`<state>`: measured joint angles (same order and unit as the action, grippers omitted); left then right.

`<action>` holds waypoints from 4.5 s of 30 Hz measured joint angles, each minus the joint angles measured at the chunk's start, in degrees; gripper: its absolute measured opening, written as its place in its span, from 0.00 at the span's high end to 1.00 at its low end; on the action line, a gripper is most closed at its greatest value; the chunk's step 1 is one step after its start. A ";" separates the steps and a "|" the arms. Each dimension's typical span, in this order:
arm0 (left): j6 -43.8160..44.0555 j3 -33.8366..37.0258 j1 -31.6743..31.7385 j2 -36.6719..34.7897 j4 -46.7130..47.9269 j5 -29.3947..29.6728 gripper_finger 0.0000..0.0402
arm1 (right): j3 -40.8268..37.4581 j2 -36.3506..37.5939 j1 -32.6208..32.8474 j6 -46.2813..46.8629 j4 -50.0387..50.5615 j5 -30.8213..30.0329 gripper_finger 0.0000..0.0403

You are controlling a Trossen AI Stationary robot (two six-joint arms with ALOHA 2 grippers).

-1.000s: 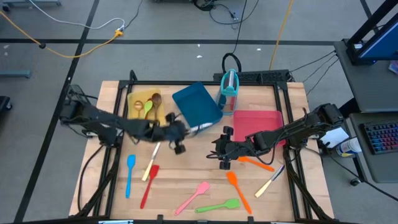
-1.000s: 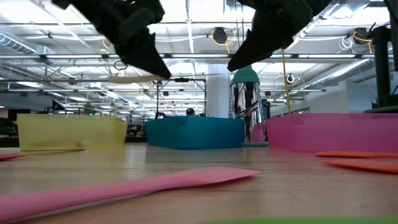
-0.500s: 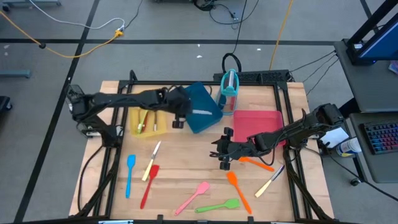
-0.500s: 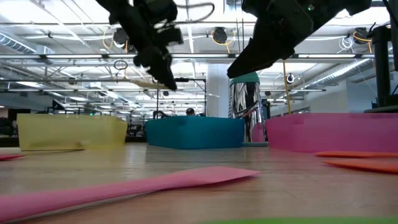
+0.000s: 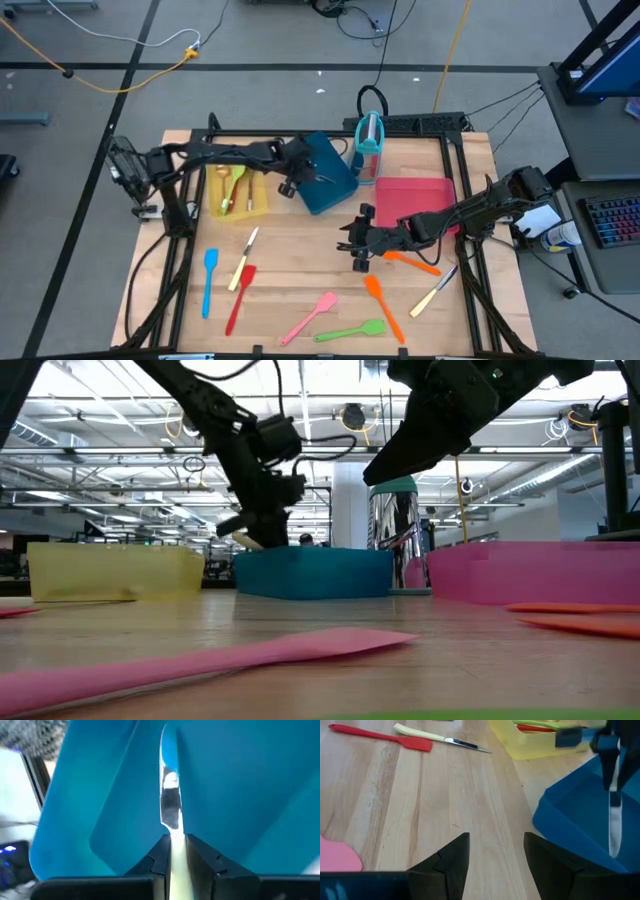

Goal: Pick & Place Kitchen Items
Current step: Put the middle yellow knife into the blue bin, then put the left yellow knife into the blue bin

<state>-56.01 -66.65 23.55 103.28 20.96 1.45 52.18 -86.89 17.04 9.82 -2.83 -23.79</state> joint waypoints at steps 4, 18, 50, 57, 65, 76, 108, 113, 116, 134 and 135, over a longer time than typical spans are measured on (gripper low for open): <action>-3.14 0.00 -0.15 2.80 -1.95 -0.36 0.89 | -0.02 -0.01 -0.21 0.00 -0.02 -0.02 0.55; -4.46 -0.04 0.04 4.40 -3.64 0.55 0.88 | -3.50 0.00 -0.22 0.00 -3.44 -0.09 0.55; 2.99 0.17 -2.11 1.76 -6.57 6.72 0.65 | -3.56 0.00 -0.20 1.95 -3.03 0.09 0.55; 10.81 0.11 -5.55 -7.42 -7.42 10.13 0.64 | -3.56 0.00 -0.20 1.76 -2.75 0.09 0.55; 26.41 0.07 -12.25 -19.84 -0.49 14.17 0.64 | -3.56 0.00 -0.20 1.51 -2.53 0.07 0.55; 50.17 0.04 -20.81 -26.15 15.66 14.17 0.64 | -3.56 0.00 -0.20 1.51 -2.50 0.09 0.55; 111.70 5.30 -45.94 -24.54 29.91 15.21 0.64 | -3.56 0.00 -0.19 1.49 -2.54 0.11 0.55; 123.32 12.29 -49.77 -24.54 28.71 15.01 0.64 | -3.56 0.00 -0.20 1.51 -2.54 0.11 0.55; 130.55 15.74 -52.06 -24.52 28.71 13.60 0.64 | -3.56 0.00 -0.20 1.51 -2.54 0.11 0.55; 156.65 25.93 -62.13 -24.52 27.97 10.93 0.64 | -3.57 0.00 -0.17 1.49 -2.56 0.12 0.55; 157.55 26.16 -62.51 -24.52 27.68 10.98 0.64 | -3.56 0.00 -0.18 1.49 -2.56 0.12 0.55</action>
<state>101.55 -40.49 -38.96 78.76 48.64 12.44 48.62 -86.89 16.86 11.31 -5.39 -23.67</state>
